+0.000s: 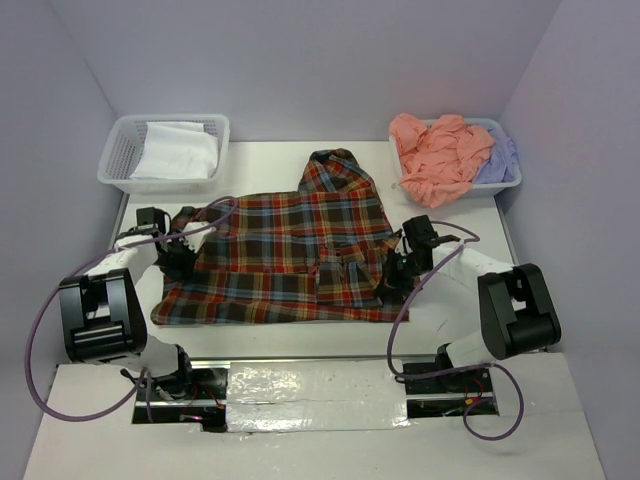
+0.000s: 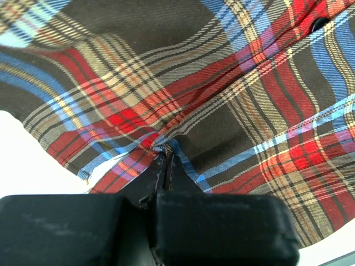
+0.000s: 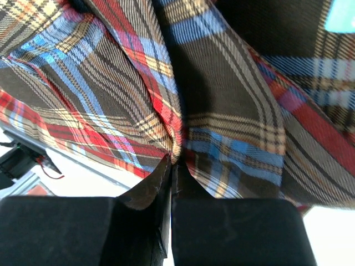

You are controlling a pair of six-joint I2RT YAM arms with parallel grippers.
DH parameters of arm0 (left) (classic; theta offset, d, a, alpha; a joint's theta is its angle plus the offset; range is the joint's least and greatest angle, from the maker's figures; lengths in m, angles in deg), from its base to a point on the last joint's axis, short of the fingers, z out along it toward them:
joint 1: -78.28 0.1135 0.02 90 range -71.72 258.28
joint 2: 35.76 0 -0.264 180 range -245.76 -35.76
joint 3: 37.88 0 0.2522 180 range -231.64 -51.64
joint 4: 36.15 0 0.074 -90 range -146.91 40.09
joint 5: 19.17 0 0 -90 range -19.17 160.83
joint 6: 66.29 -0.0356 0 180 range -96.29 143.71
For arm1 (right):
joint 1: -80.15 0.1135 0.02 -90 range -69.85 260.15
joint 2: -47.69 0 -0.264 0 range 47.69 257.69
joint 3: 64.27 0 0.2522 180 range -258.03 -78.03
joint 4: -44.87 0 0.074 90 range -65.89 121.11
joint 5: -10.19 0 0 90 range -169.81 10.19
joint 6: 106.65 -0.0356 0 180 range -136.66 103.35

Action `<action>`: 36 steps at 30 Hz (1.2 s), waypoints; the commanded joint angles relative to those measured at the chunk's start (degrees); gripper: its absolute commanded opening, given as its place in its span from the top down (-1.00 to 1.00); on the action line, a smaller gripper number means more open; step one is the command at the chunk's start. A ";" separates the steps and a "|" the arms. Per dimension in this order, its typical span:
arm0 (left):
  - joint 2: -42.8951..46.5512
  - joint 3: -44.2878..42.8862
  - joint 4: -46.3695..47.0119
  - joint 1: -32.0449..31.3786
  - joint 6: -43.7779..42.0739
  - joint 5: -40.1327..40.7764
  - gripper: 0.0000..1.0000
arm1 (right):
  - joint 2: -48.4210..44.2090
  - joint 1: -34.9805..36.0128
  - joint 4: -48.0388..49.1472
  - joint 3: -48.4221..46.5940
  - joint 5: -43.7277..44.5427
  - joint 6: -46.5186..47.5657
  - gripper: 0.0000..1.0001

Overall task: Fold and stack the long sleeve shirts
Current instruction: Fold the shirt

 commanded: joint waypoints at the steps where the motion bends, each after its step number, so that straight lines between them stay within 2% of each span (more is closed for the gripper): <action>1: 3.16 -2.54 -0.46 1.07 2.00 -0.87 1.00 | -3.67 0.43 -4.14 -1.47 3.07 2.32 1.00; 4: 4.05 -3.16 -0.46 2.12 3.67 0.53 1.00 | -6.31 0.43 -7.05 -1.39 6.59 2.42 1.00; 7: 4.48 -2.72 0.68 3.09 5.34 0.98 1.00 | -8.33 0.26 -6.19 -0.25 6.16 1.54 1.00; 12: 4.57 -1.67 3.13 3.00 8.06 -2.28 1.00 | -6.23 0.34 -4.86 -0.16 4.23 1.71 1.00; 17: 4.22 -0.09 6.57 3.09 9.48 0.09 1.00 | -7.28 0.26 -5.30 0.46 7.39 1.36 1.00; 20: 4.31 0.88 8.68 3.09 9.48 0.63 1.00 | -7.46 0.26 -3.03 2.04 5.64 1.01 1.00; 21: 4.05 1.23 8.68 2.83 9.48 0.28 0.93 | -6.59 0.34 -2.23 2.39 4.76 1.27 0.84; 22: 3.87 1.15 8.33 2.74 9.57 -1.38 0.64 | -6.06 0.43 -1.79 2.22 4.14 1.27 0.33; 23: 3.78 0.71 5.72 2.39 9.13 -2.62 0.32 | -5.79 0.43 -2.22 1.87 4.74 1.36 0.09; 24: 3.96 0.54 4.65 2.30 9.04 -3.24 -0.10 | -6.31 0.43 -4.31 0.47 6.14 1.10 -0.07; 25: 4.31 0.45 4.03 2.21 9.39 -3.24 -0.23 | -7.19 0.26 -5.38 -0.24 7.98 0.66 -0.30; 26: 5.09 -0.16 3.15 2.21 10.00 -2.03 -0.34 | -9.98 0.26 -6.52 -0.94 9.92 0.31 -0.42; 27: 5.45 -0.78 2.80 2.21 11.40 -0.62 -0.55 | -11.57 0.26 -7.32 -1.99 13.85 -0.82 -0.51; 28: 5.71 -1.57 2.27 2.30 12.11 1.05 -0.57 | -12.98 -0.09 -9.15 -2.35 15.20 -1.36 -0.71; 30: 6.33 -5.08 0.00 2.91 13.86 5.18 -0.60 | -15.36 -0.27 -11.53 -3.14 17.48 -2.58 -0.69; 32: 8.16 -8.58 -2.46 3.09 14.83 7.47 -0.60 | -17.46 -0.18 -12.85 -3.75 18.81 -3.21 -0.58; 33: 9.22 -9.65 -3.35 3.18 14.93 7.57 -0.60 | -18.43 -0.09 -14.17 -4.28 20.90 -3.03 -0.35; 35: 12.29 -11.84 -5.46 2.83 14.06 6.26 -0.59 | -20.98 1.39 -15.32 -7.34 22.94 -1.72 -0.04; 36: 13.18 -12.38 -8.34 2.39 13.27 3.90 -0.59 | -21.51 2.71 -15.58 -8.84 23.55 -1.28 0.37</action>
